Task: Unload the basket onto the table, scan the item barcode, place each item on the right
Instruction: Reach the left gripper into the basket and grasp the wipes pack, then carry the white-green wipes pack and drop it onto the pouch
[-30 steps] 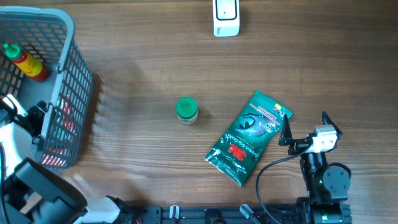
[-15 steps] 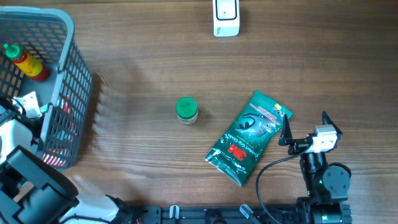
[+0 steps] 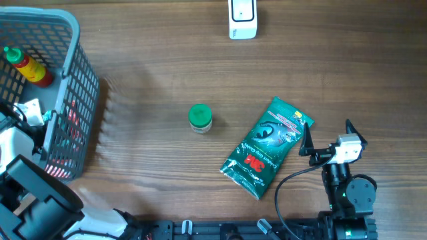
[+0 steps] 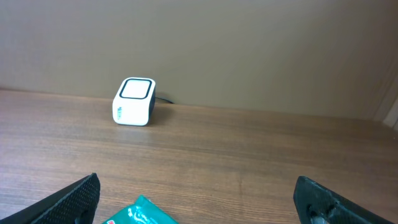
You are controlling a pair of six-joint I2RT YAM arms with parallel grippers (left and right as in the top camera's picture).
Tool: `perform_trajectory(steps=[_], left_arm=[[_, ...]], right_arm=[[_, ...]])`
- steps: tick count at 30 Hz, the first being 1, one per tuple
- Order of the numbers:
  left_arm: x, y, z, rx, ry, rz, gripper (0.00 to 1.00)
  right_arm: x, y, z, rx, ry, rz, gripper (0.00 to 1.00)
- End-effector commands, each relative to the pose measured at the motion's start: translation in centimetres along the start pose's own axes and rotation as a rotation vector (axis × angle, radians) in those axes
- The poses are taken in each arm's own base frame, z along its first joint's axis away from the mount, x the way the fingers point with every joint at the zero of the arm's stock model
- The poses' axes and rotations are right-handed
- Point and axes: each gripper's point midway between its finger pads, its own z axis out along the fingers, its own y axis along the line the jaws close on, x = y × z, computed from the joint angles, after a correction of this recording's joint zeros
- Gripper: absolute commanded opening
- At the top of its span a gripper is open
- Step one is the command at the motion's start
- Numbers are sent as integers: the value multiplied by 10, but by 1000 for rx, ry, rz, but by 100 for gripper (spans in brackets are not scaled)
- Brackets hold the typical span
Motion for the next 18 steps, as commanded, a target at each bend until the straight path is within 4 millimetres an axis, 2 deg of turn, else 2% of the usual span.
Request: perform_trajectory(steps=[1, 4, 6, 7, 8, 10, 12, 13, 14, 16, 18], left_arm=[[-57, 12, -60, -72, -182, -48, 19], [-90, 15, -114, -105, -322, -86, 19], [-112, 14, -159, -117, -443, -135, 24], [-121, 10, -183, -107, -508, -160, 28], [-131, 1, -213, -74, -587, -176, 28], [-145, -19, -257, 23, -714, -187, 25], [-155, -64, -315, 248, -872, -147, 18], [-153, -85, -337, 353, -913, -113, 17], [-145, -120, -365, 510, -945, -44, 17], [-130, -159, -384, 652, -931, 49, 19], [-109, -195, -389, 776, -863, 116, 20]], right_arm=[[-2, 2, 0, -8, -9, -7, 100], [-2, 2, 0, -8, -9, -8, 100], [-2, 2, 0, -8, -9, -8, 100], [-2, 2, 0, -8, -9, -8, 100], [-2, 2, 0, -8, -9, -8, 100], [-2, 2, 0, -8, -9, -7, 100], [-2, 2, 0, -8, -9, -7, 100], [-2, 2, 0, -8, -9, -8, 100], [-2, 2, 0, -8, -9, -7, 99], [-2, 2, 0, -8, -9, -8, 100], [-2, 2, 0, -8, -9, -7, 100]])
